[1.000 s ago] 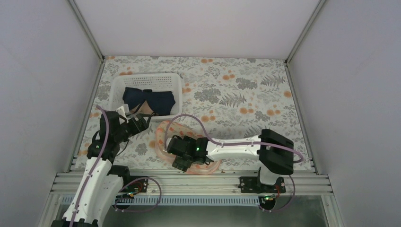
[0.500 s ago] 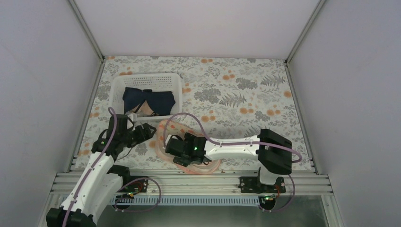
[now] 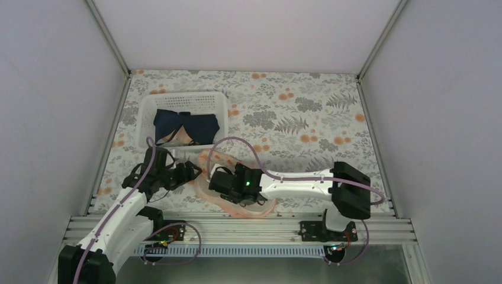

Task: Unzip the laundry bag and remove the bra

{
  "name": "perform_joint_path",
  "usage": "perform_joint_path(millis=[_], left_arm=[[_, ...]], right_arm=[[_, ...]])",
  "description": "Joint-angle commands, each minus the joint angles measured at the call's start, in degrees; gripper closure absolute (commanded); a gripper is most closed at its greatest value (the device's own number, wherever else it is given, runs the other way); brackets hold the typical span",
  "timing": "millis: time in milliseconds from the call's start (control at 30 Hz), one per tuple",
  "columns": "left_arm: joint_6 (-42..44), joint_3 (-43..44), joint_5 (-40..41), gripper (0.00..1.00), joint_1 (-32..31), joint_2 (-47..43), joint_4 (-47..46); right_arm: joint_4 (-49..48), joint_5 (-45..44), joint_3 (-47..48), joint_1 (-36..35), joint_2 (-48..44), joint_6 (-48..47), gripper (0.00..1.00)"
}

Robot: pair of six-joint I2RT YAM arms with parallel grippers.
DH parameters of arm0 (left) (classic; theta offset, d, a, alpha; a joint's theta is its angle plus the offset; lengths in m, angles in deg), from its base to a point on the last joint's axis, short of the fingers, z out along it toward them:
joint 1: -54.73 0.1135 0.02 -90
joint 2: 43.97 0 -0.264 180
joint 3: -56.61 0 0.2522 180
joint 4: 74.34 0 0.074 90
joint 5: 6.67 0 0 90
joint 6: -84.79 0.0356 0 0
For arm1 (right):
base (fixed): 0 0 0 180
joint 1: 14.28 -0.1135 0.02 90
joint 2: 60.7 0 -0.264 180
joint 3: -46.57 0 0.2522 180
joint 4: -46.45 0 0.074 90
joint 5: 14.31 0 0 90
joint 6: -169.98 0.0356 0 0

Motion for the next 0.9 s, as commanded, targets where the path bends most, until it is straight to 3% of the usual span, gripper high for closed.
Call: perform_joint_path(millis=[0,433,867], left_arm=[[-0.62,-0.41,-2.02,0.2,0.32,-0.45,-2.28],[0.22,1.09,-4.07,0.16,1.6,-0.85,-4.48],[0.75,2.76,-4.84,0.16,1.61,-0.22,-6.25]], right_arm=[[0.59,-1.9,0.7,1.43,-5.16,2.31,0.16],[-4.06,6.08,-7.51,15.72,-13.08,3.98,0.17],[-4.51,14.85,-8.0,32.69,-17.38,6.13,0.01]])
